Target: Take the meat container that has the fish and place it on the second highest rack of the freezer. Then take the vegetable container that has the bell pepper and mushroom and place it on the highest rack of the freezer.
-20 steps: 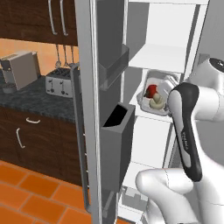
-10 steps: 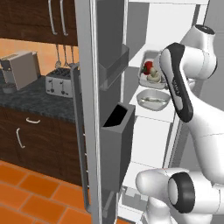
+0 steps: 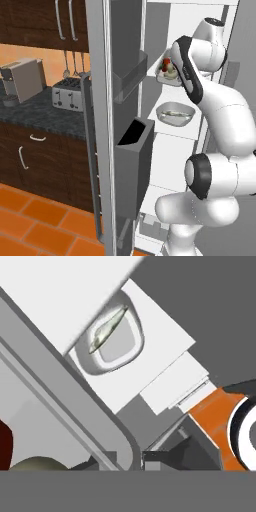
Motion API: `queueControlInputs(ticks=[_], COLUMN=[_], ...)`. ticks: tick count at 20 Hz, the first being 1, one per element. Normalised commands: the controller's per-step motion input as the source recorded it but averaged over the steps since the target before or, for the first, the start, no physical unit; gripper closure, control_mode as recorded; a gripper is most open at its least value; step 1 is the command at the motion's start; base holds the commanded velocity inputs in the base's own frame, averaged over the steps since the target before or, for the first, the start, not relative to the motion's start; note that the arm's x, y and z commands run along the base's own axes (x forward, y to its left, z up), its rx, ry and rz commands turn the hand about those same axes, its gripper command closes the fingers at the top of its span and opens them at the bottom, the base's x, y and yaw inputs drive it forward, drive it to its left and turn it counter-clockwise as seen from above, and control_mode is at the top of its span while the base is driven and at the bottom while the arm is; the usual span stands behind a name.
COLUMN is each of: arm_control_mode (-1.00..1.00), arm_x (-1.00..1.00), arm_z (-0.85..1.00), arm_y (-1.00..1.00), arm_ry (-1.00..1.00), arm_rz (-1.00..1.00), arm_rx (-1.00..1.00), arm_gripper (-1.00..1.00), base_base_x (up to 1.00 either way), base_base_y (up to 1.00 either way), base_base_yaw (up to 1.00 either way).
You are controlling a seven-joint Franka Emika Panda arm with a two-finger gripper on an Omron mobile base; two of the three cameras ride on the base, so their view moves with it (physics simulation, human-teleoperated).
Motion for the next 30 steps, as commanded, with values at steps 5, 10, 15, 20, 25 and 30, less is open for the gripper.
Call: queueControlInputs(ticks=[5, 10, 15, 20, 25, 30], arm_control_mode=[-1.00, -1.00, -1.00, -1.00, -1.00, -1.00], arm_x=[0.88, 0.83, 0.86, 0.46, -0.12, -0.40], arm_z=[0.02, 0.03, -0.04, -0.27, -0.29, -0.15], arm_y=[-0.06, -0.31, -0.27, -0.12, 0.02, 0.32], arm_ry=[-0.10, -0.02, 0.04, 0.06, -0.13, -0.39], arm_rz=[-0.09, -0.07, -0.08, -0.01, 0.00, 0.00], arm_rx=[0.00, 0.00, 0.00, -0.01, -0.03, -0.10], arm_gripper=[1.00, 1.00, 1.00, -1.00, -1.00, -1.00], base_base_x=[0.00, 0.00, 0.00, 0.00, 0.00, 0.00], base_base_y=[0.00, 0.00, 0.00, 0.00, 0.00, 0.00], base_base_yaw=[0.00, 0.00, 0.00, 0.00, 0.00, 0.00])
